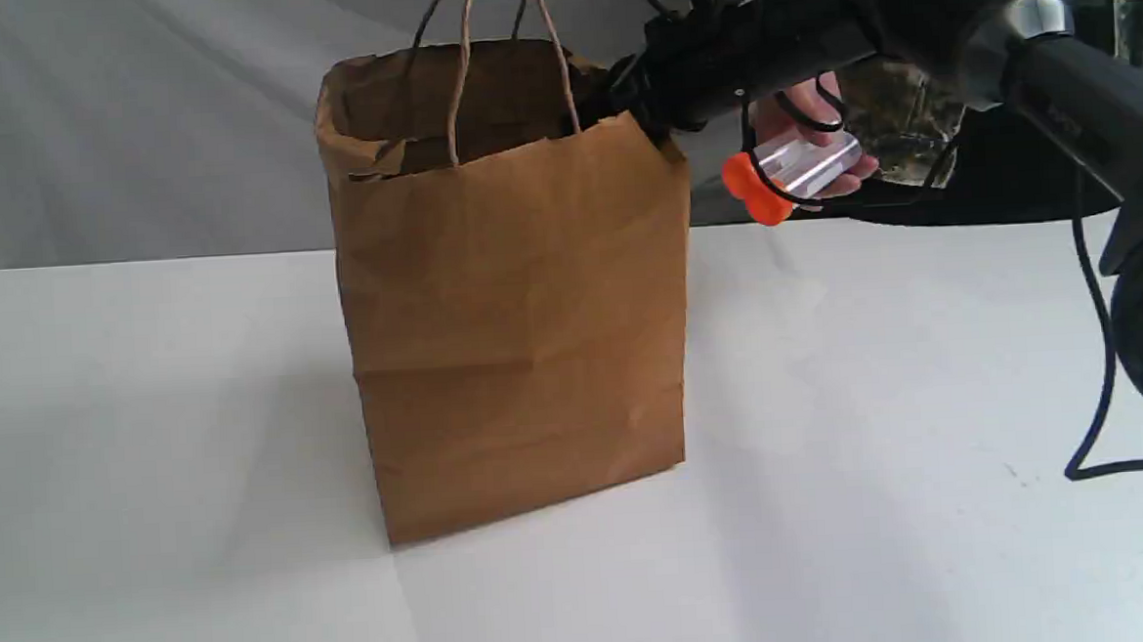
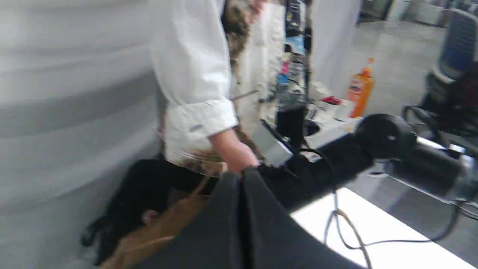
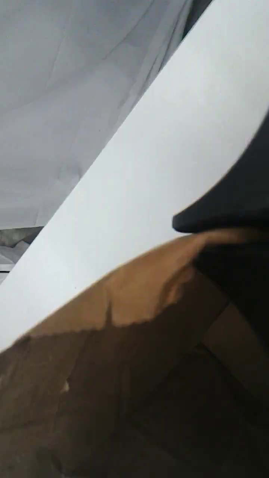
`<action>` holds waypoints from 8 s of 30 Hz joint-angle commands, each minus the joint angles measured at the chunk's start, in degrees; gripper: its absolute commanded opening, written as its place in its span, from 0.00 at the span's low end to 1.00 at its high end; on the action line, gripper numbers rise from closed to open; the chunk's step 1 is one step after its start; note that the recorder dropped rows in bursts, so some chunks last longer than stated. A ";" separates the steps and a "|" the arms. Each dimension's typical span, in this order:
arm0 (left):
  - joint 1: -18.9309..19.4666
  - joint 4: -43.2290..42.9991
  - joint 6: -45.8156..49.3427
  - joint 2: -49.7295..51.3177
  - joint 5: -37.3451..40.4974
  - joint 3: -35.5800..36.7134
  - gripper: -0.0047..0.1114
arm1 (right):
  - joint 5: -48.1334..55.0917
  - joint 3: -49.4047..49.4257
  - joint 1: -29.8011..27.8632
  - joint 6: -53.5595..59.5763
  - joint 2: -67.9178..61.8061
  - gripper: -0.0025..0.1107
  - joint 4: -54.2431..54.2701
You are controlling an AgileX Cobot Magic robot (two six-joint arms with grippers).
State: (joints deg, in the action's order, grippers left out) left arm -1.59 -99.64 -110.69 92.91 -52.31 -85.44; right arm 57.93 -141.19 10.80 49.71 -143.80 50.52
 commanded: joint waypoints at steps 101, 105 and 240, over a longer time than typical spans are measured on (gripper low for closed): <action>-21.35 138.03 160.31 -0.70 84.13 -2.31 0.04 | 7.83 -0.23 1.95 -3.39 0.16 0.02 -2.05; -21.35 136.03 158.78 -0.70 85.61 -7.72 0.04 | 9.59 -0.23 1.95 -9.62 0.16 0.02 -5.32; -20.96 121.49 149.69 -33.75 79.94 13.08 0.82 | 11.56 12.88 1.72 -32.18 40.86 0.55 -44.32</action>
State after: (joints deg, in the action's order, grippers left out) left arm -22.72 22.06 39.71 62.52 31.46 -74.98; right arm 69.98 -130.00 12.67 17.89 -105.35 7.05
